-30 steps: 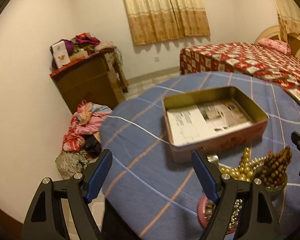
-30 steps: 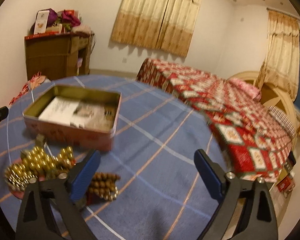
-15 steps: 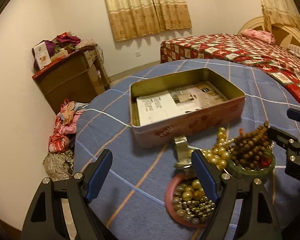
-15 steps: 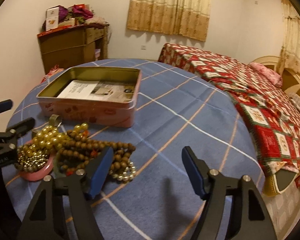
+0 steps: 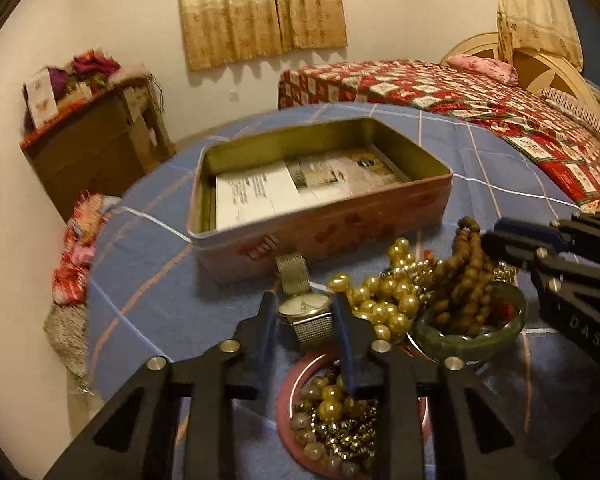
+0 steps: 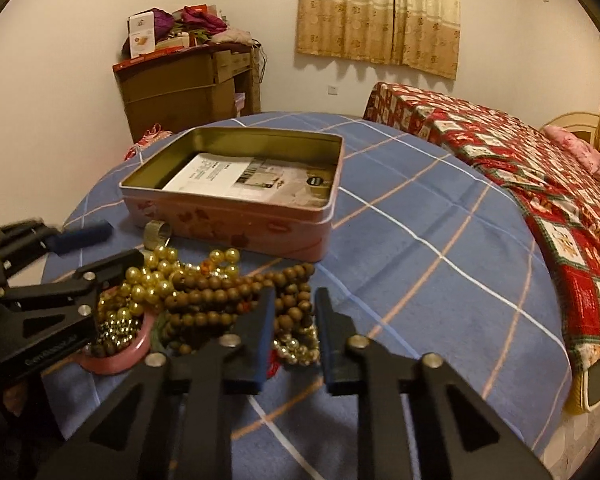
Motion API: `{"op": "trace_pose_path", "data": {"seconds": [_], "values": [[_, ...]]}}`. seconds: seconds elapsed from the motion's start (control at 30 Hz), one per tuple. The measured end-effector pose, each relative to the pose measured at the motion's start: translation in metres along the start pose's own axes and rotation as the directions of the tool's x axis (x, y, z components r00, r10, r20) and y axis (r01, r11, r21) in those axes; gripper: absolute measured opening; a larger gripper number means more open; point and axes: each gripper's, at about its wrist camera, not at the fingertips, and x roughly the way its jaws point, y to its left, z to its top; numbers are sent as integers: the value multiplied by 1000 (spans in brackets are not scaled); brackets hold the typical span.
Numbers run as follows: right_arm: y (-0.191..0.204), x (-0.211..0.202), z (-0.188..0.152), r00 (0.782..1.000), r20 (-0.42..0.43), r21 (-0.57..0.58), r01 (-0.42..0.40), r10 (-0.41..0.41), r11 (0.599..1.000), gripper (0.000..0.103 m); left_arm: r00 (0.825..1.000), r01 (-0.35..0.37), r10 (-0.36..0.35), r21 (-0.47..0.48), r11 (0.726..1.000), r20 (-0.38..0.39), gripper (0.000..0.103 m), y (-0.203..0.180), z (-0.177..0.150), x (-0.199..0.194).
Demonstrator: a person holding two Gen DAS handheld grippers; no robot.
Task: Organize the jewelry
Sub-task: 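Move both tools down toward the jewelry pile beside the pink tin, then close the left tool on the silver wristwatch's mesh band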
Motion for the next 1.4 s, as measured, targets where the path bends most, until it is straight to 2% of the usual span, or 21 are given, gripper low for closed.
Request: {"op": "trace_pose_path", "data": {"seconds": [0.13, 0.33, 0.37, 0.43, 0.5, 0.63, 0.73, 0.87, 0.93, 1.0, 1.03, 1.07, 1.1, 1.13, 1.17, 1.23, 1.4], "values": [[-6, 6, 2, 997, -17, 25, 71, -70, 997, 18, 999, -42, 42, -11, 999, -4, 27, 11, 1, 4], [-13, -1, -2, 998, -25, 72, 60, -58, 996, 21, 998, -69, 68, -51, 996, -12, 27, 34, 1, 10], [-13, -3, -2, 998, -23, 75, 59, -57, 995, 24, 998, -67, 66, -55, 996, -13, 27, 35, 1, 10], [-12, -6, -3, 998, -9, 83, 62, -61, 995, 51, 998, -59, 58, -58, 997, -9, 26, 37, -1, 9], [-13, -6, -2, 999, -5, 86, 54, -54, 995, 65, 999, -51, 51, -59, 997, 2, 22, 40, -1, 6], [-15, -6, 0, 999, -6, 93, 54, -53, 994, 66, 1000, -24, 25, -65, 998, 7, 20, 44, -2, 1], [-18, -5, 2, 999, -15, 111, 36, -35, 993, 67, 1000, -21, 22, -57, 998, 18, 1, 43, 0, -4], [-17, -2, 7, 999, -22, 107, 39, -37, 993, 67, 997, -54, 57, -61, 997, 52, 0, 46, 7, -9], [-16, 1, 9, 999, -32, 103, 42, -39, 994, 67, 997, -62, 65, -66, 996, 33, 1, 48, 9, -5], [-15, 3, 10, 998, -38, 96, 48, -44, 994, 68, 998, -65, 64, -83, 994, -6, 5, 49, 9, 4], [-14, 4, 10, 998, -40, 93, 51, -48, 994, 69, 998, -59, 57, -90, 994, -18, 12, 49, 9, 7], [-14, 4, 10, 998, -43, 89, 54, -50, 995, 70, 998, -54, 52, -99, 994, -25, 28, 49, 8, 9], [-13, 4, 9, 998, -45, 85, 56, -52, 995, 70, 998, -59, 57, -107, 993, -20, 39, 49, 7, 10], [-13, 4, 9, 998, -48, 83, 55, -51, 995, 70, 998, -67, 67, -107, 992, -10, 60, 48, 7, 9], [-14, 5, 8, 997, -50, 82, 55, -51, 995, 71, 997, -77, 78, -106, 991, 2, 68, 47, 7, 9], [-14, 6, 7, 997, -59, 81, 57, -53, 995, 72, 996, -85, 87, -97, 992, 21, 68, 45, 10, 7], [-17, 8, 7, 997, -70, 97, 42, -36, 994, 72, 997, -79, 80, -75, 994, 4, 68, 43, 17, 18]]}}
